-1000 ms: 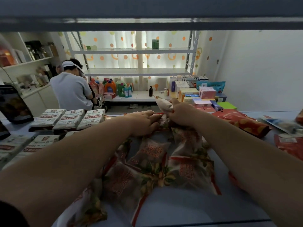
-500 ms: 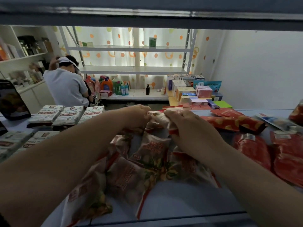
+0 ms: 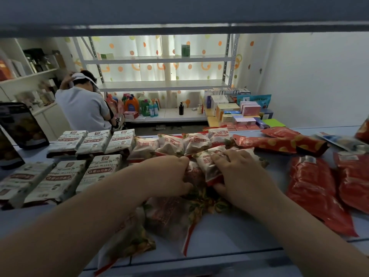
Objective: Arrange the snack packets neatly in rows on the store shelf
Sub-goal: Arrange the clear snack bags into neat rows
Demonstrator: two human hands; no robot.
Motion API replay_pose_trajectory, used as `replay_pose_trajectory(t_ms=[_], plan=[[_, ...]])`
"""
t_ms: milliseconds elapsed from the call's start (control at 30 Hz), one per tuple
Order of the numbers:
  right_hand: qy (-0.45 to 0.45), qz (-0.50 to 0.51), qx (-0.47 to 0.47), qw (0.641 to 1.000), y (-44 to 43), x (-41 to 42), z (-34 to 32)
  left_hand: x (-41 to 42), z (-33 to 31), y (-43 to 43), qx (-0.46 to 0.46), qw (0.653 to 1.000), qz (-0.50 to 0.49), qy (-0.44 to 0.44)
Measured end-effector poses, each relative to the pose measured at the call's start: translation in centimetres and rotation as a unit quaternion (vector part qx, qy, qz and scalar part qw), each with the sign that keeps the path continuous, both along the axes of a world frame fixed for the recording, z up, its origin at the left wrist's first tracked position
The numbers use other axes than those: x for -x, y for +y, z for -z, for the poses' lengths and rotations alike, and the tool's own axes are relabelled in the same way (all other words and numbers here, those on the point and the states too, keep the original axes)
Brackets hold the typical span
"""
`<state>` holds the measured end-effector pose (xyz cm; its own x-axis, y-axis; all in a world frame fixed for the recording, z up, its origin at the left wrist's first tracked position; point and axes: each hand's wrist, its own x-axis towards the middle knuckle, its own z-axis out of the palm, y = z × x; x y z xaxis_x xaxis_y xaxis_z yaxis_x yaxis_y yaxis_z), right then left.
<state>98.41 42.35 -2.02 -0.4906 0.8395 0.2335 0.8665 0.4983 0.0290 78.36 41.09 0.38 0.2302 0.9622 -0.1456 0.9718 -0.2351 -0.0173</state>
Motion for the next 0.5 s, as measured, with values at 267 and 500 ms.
replay_pose_trajectory(t_ms=[267,500], plan=[[0.065,0.027,0.008,0.997,0.0,-1.1,-0.6,-1.6,0.3,-0.7,0.011,0.997,-0.074,-0.020],[0.144,0.043,0.017,0.989,-0.2,-1.1,-0.2,-2.9,-0.3,0.2,0.027,0.980,-0.177,-0.092]])
